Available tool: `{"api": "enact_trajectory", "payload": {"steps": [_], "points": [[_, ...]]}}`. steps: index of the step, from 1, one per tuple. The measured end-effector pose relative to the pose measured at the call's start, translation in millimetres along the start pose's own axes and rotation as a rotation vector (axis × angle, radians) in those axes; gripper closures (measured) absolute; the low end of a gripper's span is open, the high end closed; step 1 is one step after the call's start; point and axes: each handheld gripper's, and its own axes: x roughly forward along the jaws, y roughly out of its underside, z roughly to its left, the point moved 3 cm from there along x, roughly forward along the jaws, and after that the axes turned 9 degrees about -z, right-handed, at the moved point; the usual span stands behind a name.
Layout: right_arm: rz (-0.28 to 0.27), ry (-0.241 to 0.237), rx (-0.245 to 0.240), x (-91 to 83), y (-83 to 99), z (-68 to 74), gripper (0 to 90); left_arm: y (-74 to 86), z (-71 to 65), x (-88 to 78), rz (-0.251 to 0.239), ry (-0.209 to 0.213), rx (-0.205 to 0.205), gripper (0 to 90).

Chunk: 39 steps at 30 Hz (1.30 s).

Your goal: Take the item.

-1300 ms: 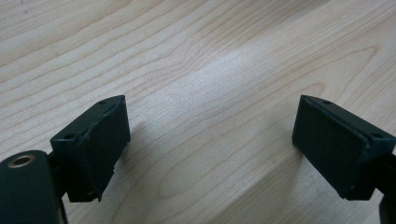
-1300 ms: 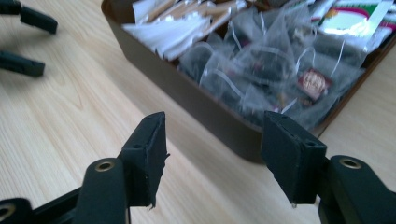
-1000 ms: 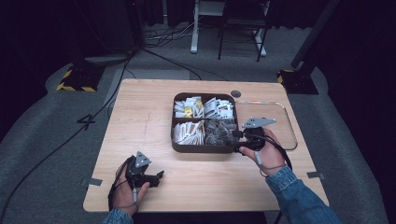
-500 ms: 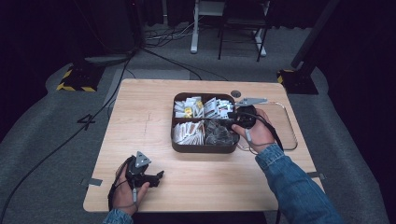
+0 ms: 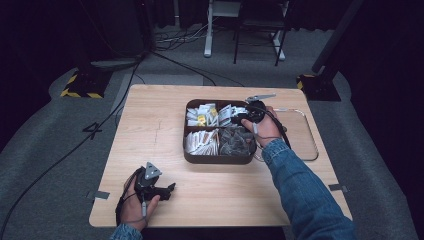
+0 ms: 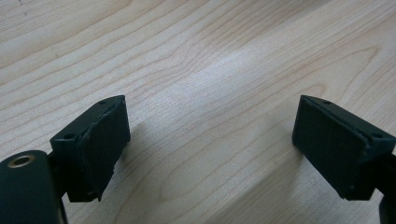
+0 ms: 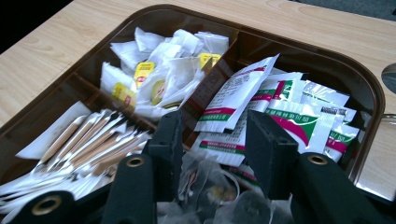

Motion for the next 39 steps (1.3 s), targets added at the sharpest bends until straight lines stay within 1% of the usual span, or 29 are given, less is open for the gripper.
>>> {"api": "enact_trajectory", "payload": {"steps": [7, 12, 16, 20, 23, 26, 30, 33, 34, 39], "points": [[0.016, 0.022, 0.049, 19.9, -0.7, -8.8, 61.9, 0.0, 0.1, -0.3, 0.004, 0.000, 0.001, 11.6], [0.034, 0.043, 0.049, 33.8, 1.3, -11.2, 62.7, 0.0, 0.1, -0.3, 0.005, 0.001, 0.002, 11.6], [0.045, 0.043, 0.069, 41.0, 2.5, -13.6, 63.0, 0.0, 0.1, -0.3, 0.005, 0.001, 0.001, 11.6], [0.047, 0.033, 0.097, 45.2, 3.7, -13.0, 63.0, 0.0, 0.1, -0.1, 0.002, 0.000, 0.001, 11.6], [0.043, 0.023, 0.099, 47.5, 3.3, -11.2, 62.8, 0.0, 0.1, -0.1, 0.002, 0.000, 0.001, 11.6], [0.029, 0.017, 0.086, 48.9, 0.4, -7.3, 62.7, 0.0, 0.1, -0.3, 0.005, 0.000, 0.002, 11.6], [0.014, 0.005, 0.090, 51.5, -4.1, -3.4, 62.9, 0.0, 0.1, -0.1, 0.002, 0.000, 0.001, 11.6], [0.004, 0.001, 0.107, 55.7, -4.5, -3.1, 63.0, 0.0, 0.1, -0.3, 0.004, -0.001, 0.002, 11.6], [0.008, 0.006, 0.116, 57.5, -4.0, -3.1, 63.2, 0.0, 0.1, -0.1, 0.001, 0.000, 0.002, 11.6], [0.030, 0.036, 0.118, 69.2, 0.8, -6.2, 64.8, 0.0, 0.1, -0.1, 0.001, 0.000, 0.002, 11.6]]}}
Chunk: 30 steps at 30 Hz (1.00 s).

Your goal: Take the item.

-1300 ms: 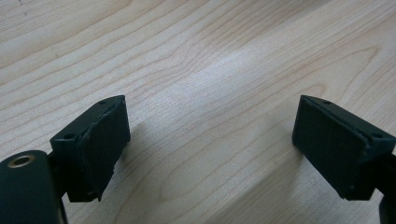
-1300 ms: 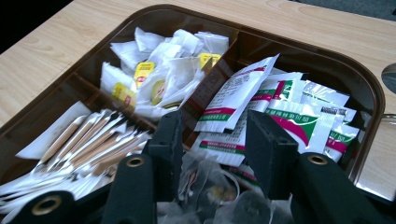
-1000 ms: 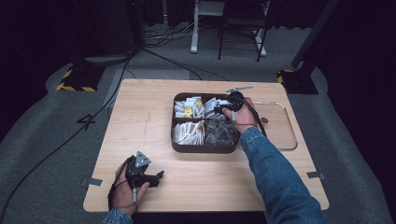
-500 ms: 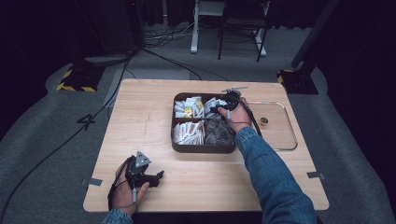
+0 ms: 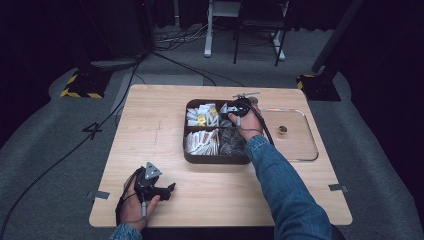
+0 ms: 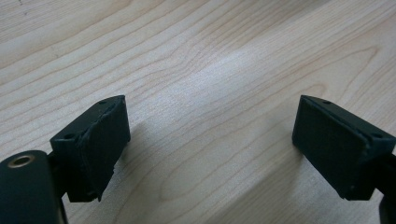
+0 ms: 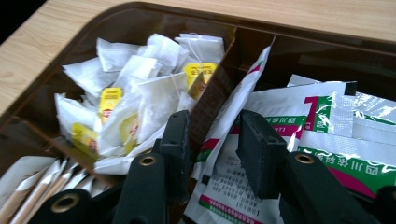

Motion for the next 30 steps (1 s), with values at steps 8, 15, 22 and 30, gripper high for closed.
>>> {"api": "enact_trajectory", "payload": {"steps": [8, 15, 22, 30], "points": [[0.033, 0.035, 0.019, 10.1, 4.6, -3.6, 73.6, 0.0, 0.0, -0.1, 0.002, -0.001, 0.001, 11.6], [0.038, 0.061, 0.079, 4.1, 0.7, -1.4, 86.6, 0.0, 0.0, -0.2, 0.003, -0.001, 0.000, 11.6], [0.010, 0.063, 0.084, -6.5, -5.3, -1.9, 87.1, 0.0, 0.0, -0.1, 0.002, -0.001, 0.001, 11.6], [-0.031, 0.033, 0.077, -26.9, -15.1, -0.5, 87.2, 0.0, -0.2, -0.1, 0.001, -0.001, -0.002, 11.6]]}}
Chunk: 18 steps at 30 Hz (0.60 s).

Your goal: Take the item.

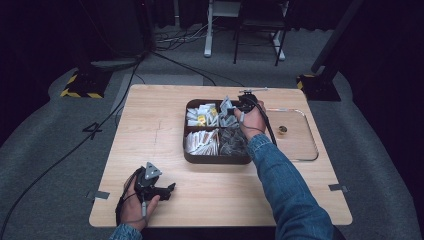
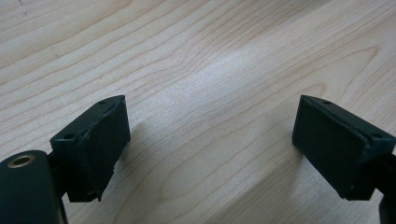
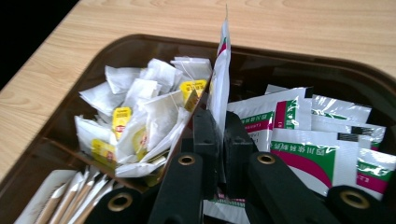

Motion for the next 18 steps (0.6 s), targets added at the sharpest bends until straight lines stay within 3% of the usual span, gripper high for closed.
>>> {"api": "enact_trajectory", "payload": {"steps": [10, 18], "points": [[-0.047, -0.077, -0.021, -36.5, -10.3, 11.6, 87.2, 0.0, -0.1, 0.1, -0.002, 0.001, -0.001, 11.6], [-0.062, -0.169, -0.049, -71.7, -3.5, 29.2, 87.2, 0.1, 0.1, 0.0, -0.001, 0.001, 0.002, 11.6]]}}
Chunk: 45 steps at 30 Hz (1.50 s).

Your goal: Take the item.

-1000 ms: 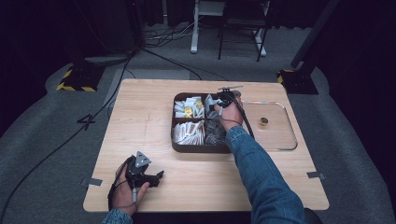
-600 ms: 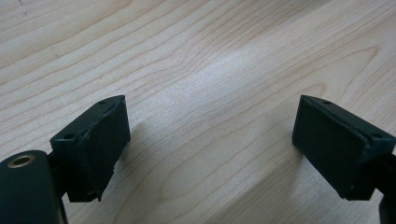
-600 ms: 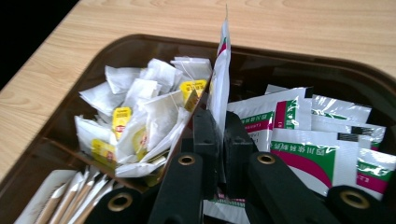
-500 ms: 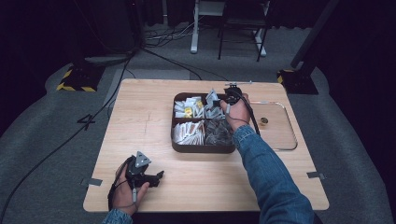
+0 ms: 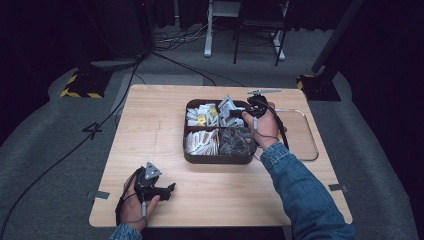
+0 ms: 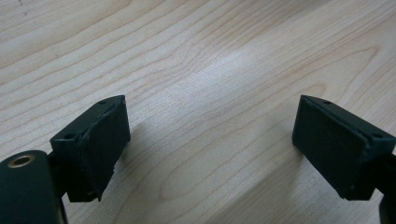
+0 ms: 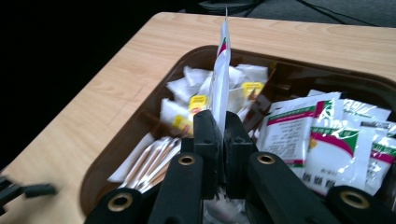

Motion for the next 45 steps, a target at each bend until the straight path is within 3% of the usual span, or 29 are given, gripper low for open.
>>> {"api": "enact_trajectory", "payload": {"steps": [16, 23, 35, 42, 45], "points": [[0.029, -0.152, -0.070, -55.3, 27.8, 44.4, 87.2, 0.0, -0.2, 0.1, -0.002, 0.000, -0.003, 11.7], [0.038, -0.231, -0.049, -69.5, 47.4, 59.3, 87.2, 0.0, 0.0, 0.0, 0.000, 0.000, 0.000, 11.6], [0.088, -0.261, -0.097, -82.2, 87.1, 79.4, 87.2, 0.0, 0.0, 0.0, 0.000, 0.000, 0.001, 11.7], [0.106, -0.277, -0.101, -85.5, 104.2, 87.1, 87.2, -0.1, 0.2, 0.0, 0.000, 0.000, 0.004, 11.6], [0.118, -0.296, -0.082, -86.4, 112.8, 88.4, 87.2, 0.0, 0.0, -0.1, 0.002, -0.001, 0.001, 11.6]]}}
